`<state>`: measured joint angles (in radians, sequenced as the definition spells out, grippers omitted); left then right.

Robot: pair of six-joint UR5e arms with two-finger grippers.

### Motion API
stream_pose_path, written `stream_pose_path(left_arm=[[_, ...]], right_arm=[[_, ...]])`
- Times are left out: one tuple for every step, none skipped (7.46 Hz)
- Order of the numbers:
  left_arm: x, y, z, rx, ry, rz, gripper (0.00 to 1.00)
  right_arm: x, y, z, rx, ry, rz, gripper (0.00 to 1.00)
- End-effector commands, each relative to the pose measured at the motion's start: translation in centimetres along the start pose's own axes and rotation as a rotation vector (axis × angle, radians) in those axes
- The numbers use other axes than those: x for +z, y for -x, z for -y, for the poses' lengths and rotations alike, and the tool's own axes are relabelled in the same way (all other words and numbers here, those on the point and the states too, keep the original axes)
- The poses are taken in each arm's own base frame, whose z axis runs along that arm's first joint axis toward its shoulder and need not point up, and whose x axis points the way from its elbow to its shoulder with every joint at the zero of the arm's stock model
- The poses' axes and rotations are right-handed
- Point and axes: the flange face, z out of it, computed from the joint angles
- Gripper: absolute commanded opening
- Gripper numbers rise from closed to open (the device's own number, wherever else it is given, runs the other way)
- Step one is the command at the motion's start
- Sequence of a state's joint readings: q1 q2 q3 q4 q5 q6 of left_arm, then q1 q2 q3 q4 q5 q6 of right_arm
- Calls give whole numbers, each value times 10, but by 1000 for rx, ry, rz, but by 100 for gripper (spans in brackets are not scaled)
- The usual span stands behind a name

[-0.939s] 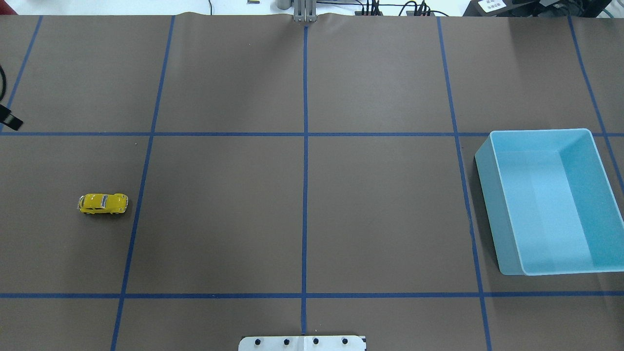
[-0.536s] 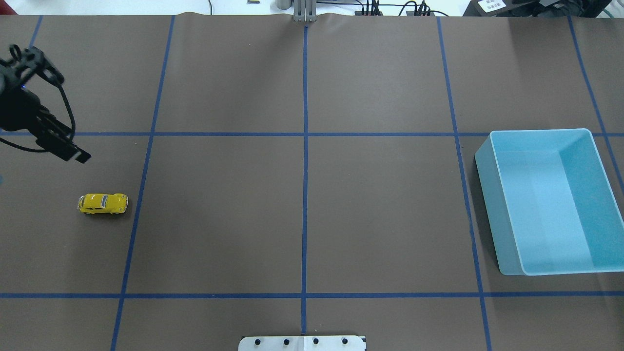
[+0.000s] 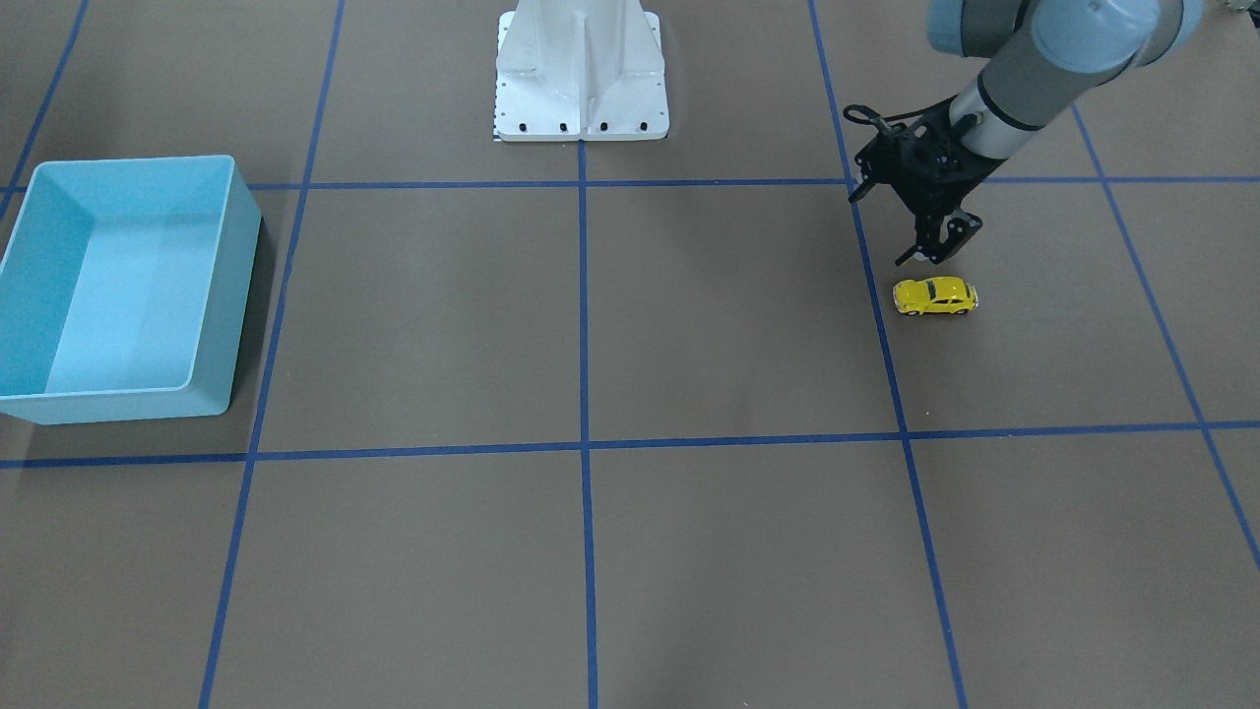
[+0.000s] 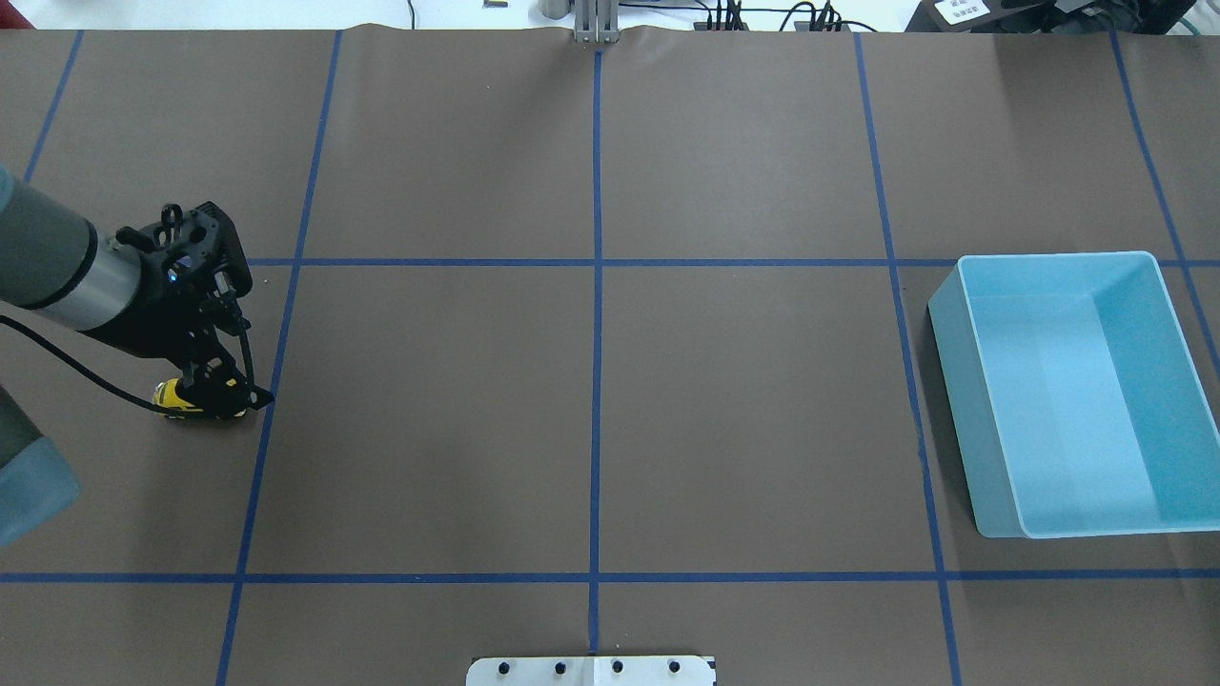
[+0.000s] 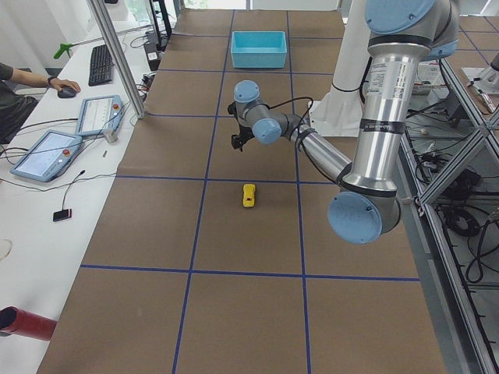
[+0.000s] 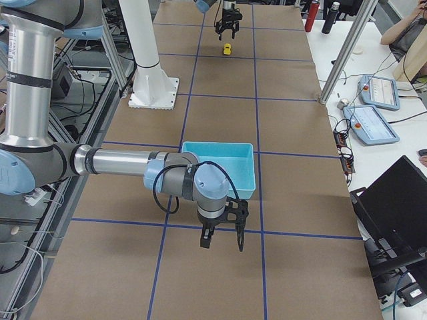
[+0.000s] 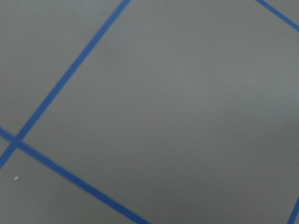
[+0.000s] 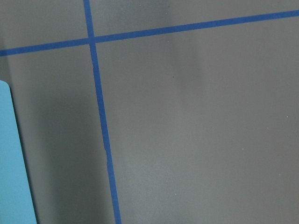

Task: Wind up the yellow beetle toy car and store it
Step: 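Lower the left gripper down onto the yellow beetle toy car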

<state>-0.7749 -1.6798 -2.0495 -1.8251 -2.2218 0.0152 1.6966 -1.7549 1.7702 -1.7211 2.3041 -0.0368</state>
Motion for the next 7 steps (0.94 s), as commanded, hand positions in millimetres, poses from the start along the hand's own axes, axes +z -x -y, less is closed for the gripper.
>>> stream_pose_path(left_arm=[[5, -38, -17, 112, 6, -34, 100], [16, -40, -26, 223, 33, -43, 100], [20, -32, -40, 330, 60, -29, 100], [33, -13, -54, 386, 96, -27, 100], [44, 8, -68, 471, 129, -25, 100], [54, 38, -84, 539, 166, -17, 100], [55, 47, -86, 551, 181, 10, 100]], right_arm=[[1, 0, -1, 1, 1, 0, 100], [0, 0, 0, 0, 0, 0, 100], [0, 0, 0, 0, 0, 0, 100], [1, 0, -1, 1, 1, 0, 100], [1, 0, -1, 1, 1, 0, 100], [1, 0, -1, 1, 1, 0, 100], [1, 0, -1, 1, 1, 0, 100]])
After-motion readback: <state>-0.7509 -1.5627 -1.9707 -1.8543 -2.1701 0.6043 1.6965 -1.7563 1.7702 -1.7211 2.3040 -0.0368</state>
